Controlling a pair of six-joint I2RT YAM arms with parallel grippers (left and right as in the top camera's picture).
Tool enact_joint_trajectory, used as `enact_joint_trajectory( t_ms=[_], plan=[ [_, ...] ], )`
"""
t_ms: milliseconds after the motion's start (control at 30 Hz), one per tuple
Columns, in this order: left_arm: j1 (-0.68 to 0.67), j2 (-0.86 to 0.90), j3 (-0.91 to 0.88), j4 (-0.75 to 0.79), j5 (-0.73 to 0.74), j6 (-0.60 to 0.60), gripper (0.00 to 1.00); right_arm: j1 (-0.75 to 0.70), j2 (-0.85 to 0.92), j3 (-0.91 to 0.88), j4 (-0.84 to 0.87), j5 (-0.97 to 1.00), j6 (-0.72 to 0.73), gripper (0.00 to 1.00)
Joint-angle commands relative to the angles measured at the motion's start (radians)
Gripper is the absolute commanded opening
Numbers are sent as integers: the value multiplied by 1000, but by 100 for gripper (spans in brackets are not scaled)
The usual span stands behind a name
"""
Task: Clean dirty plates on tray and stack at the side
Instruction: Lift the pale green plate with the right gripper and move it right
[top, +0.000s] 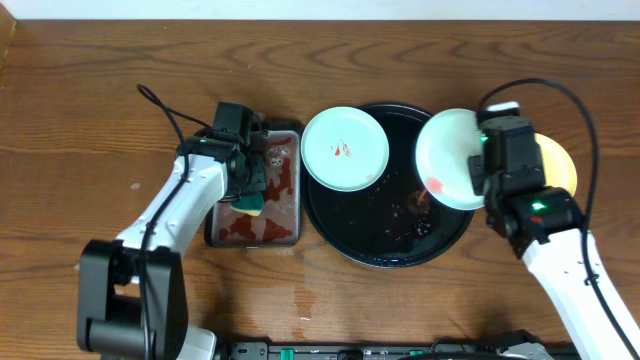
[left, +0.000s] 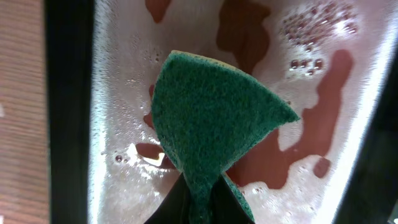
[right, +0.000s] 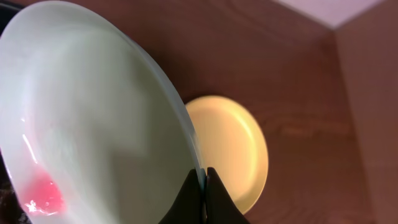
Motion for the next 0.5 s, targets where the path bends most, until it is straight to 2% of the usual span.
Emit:
enact_joint_trajectory(
  t_ms=[0, 467],
  plan=[
    [5, 38, -10, 4, -15, 9, 7, 66, -8, 21, 31, 103, -104, 1],
    [5, 92, -10, 10, -15, 9, 7, 300, -8, 21, 184, 311, -373, 1]
  ],
)
